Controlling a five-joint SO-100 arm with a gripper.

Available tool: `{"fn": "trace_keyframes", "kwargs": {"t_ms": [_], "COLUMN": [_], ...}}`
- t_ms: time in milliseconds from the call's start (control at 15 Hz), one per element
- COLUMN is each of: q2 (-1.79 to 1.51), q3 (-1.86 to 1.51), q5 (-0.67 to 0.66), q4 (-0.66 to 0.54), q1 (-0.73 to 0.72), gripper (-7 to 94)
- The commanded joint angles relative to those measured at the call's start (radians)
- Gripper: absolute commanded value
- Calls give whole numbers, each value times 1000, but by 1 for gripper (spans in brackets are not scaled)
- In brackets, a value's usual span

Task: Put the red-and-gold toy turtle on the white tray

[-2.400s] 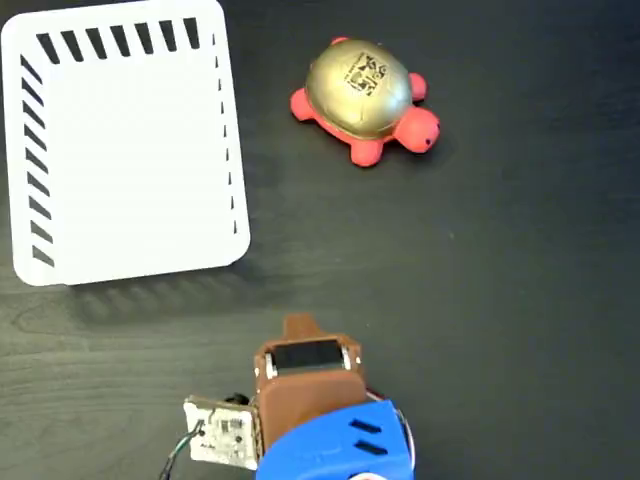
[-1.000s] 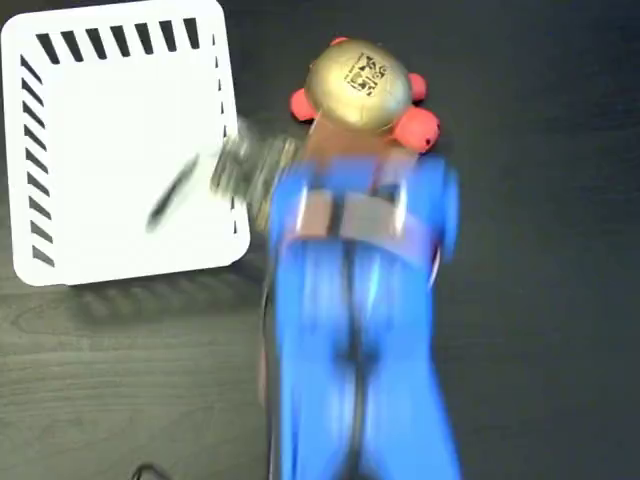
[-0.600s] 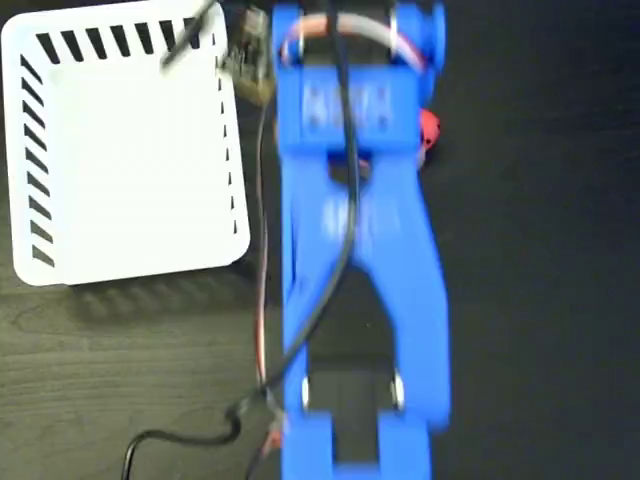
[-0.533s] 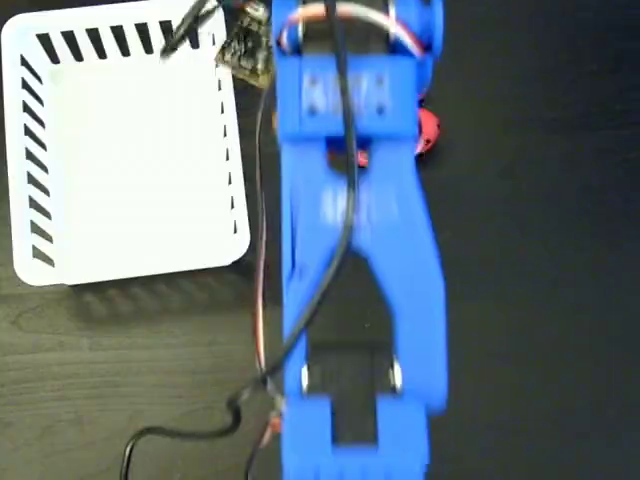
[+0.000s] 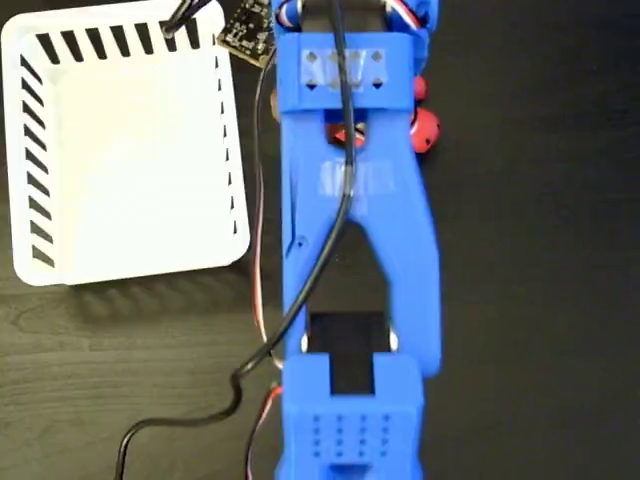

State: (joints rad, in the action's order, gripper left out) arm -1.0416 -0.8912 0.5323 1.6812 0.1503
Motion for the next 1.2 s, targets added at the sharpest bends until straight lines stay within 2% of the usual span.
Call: {"fn": "trace_keyframes", "kwargs": {"t_ms": [0, 67, 200, 933, 1133], "q2": [26, 55, 112, 368, 402], "q3": [107, 132, 175, 367, 402], "q5": [-21, -64, -69, -23, -14], "q4": [44, 52, 54, 58, 58], "q1": [20, 25, 32, 35, 40], "gripper": [73, 74, 73, 73, 65]}}
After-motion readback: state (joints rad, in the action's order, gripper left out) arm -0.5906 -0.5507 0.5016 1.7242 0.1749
